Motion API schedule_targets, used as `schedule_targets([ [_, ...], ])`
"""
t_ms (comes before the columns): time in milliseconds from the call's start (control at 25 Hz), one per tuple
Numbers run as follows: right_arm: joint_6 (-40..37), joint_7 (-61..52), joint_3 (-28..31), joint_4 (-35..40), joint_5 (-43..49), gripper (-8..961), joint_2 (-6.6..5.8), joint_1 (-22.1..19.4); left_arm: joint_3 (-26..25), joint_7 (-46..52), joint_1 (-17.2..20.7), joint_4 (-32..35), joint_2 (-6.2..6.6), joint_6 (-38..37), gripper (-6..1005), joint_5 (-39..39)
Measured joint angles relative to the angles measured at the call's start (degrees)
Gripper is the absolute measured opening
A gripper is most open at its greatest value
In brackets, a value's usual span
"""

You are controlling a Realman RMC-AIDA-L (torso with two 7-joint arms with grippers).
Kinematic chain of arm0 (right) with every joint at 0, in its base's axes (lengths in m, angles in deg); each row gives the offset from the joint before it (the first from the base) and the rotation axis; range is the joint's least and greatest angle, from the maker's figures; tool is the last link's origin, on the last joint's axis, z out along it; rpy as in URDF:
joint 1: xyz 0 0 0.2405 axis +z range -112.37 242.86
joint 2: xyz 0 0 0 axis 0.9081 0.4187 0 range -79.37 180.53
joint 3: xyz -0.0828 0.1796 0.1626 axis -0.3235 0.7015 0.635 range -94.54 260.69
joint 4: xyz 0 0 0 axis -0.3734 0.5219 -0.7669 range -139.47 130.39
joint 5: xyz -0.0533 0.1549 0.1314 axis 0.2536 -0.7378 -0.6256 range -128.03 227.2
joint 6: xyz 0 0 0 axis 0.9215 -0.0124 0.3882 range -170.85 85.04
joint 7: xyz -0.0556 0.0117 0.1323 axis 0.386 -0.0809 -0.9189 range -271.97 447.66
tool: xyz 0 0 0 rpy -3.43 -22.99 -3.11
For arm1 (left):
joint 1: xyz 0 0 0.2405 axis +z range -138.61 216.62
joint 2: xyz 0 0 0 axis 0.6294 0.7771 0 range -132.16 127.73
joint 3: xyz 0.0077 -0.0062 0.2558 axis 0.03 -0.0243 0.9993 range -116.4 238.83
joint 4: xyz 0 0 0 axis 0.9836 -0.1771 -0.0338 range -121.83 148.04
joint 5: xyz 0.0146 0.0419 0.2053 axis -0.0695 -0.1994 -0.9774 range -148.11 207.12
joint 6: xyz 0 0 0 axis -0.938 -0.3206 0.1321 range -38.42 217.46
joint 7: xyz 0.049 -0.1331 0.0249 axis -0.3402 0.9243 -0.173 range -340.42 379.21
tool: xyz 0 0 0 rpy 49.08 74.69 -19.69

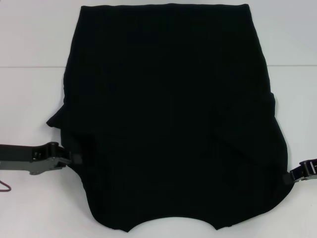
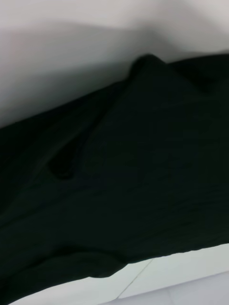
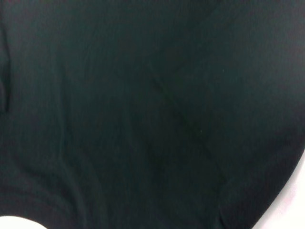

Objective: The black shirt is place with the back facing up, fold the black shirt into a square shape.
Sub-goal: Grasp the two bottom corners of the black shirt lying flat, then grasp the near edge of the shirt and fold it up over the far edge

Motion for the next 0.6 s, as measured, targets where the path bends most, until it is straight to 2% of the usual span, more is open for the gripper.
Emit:
schedule_targets([
  [120,-0.01,-0.05,0.42,0.00,-0.02,60,-0.05,-0.17,0.34,-0.51,-0.31,-0.73,0.14,-0.28,57,0.02],
  [400,-3.11,-0.17,2.10,0.96,0.10,56,-0.36,-1.70,1.66,-2.98,-0.94,-0.82,0.31,-5.25,58,-0.05],
  [600,-7.56,-1.69,2.77,4.35,0.58,57,-0.47,-5.03,4.99,-3.41,-0.80,-0.22,0.44,-11.22,58,-1.18],
])
